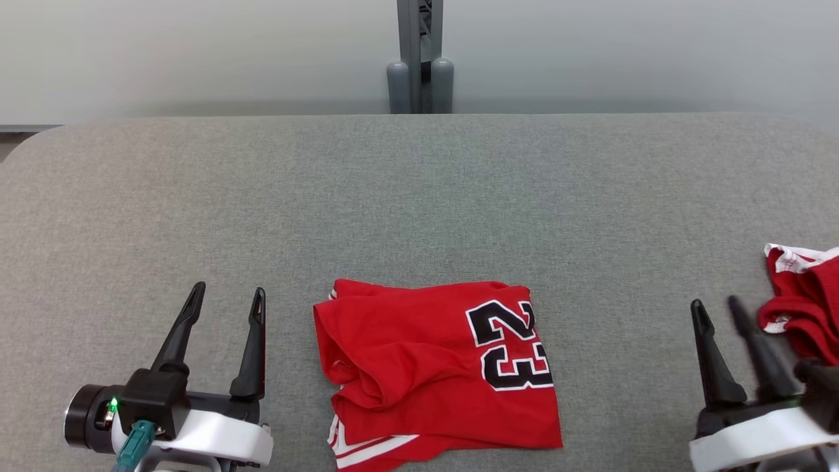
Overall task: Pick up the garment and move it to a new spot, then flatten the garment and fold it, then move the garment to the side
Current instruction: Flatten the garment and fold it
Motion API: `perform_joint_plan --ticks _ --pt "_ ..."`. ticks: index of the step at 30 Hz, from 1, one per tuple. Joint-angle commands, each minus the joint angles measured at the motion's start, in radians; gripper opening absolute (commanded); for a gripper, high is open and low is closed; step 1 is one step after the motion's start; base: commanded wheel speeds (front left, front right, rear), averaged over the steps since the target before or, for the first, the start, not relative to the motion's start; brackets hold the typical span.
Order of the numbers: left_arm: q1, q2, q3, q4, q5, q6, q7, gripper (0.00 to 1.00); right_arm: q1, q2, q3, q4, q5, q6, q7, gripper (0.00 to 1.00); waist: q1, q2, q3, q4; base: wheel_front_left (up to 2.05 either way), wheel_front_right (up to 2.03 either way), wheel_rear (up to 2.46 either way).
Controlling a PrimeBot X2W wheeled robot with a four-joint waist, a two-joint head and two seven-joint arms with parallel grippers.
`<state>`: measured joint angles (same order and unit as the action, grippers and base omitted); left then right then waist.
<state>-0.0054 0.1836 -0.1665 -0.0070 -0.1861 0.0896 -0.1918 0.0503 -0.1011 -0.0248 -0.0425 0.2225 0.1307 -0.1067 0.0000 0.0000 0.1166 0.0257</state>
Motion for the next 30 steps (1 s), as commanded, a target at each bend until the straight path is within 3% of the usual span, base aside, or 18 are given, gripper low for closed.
perform_joint_plan --ticks 1,10,19,30 --pt "-0.012 0.006 0.000 0.001 -0.005 0.006 -0.004 1.00 0.002 -0.006 0.017 0.004 0.010 0.001 0.003 0.00 0.0000 0.0000 0.003 0.005 0.00 0.00 0.00" --pt "-0.037 -0.004 -0.014 0.012 -0.010 0.005 -0.017 1.00 -0.052 -0.037 0.304 0.057 0.072 0.001 0.031 0.00 0.0000 0.0000 0.029 0.053 0.00 0.00 0.00" --pt "-0.074 -0.024 -0.035 0.048 -0.021 -0.008 -0.037 1.00 -0.210 -0.047 0.566 0.246 0.156 0.000 0.000 0.00 0.0000 0.0000 0.054 0.117 0.00 0.00 0.00" --pt "-0.096 -0.033 -0.041 0.089 -0.030 -0.015 -0.057 1.00 -0.388 -0.033 0.734 0.504 0.231 0.000 -0.075 0.00 0.0000 0.0000 0.076 0.153 0.00 0.00 0.00"
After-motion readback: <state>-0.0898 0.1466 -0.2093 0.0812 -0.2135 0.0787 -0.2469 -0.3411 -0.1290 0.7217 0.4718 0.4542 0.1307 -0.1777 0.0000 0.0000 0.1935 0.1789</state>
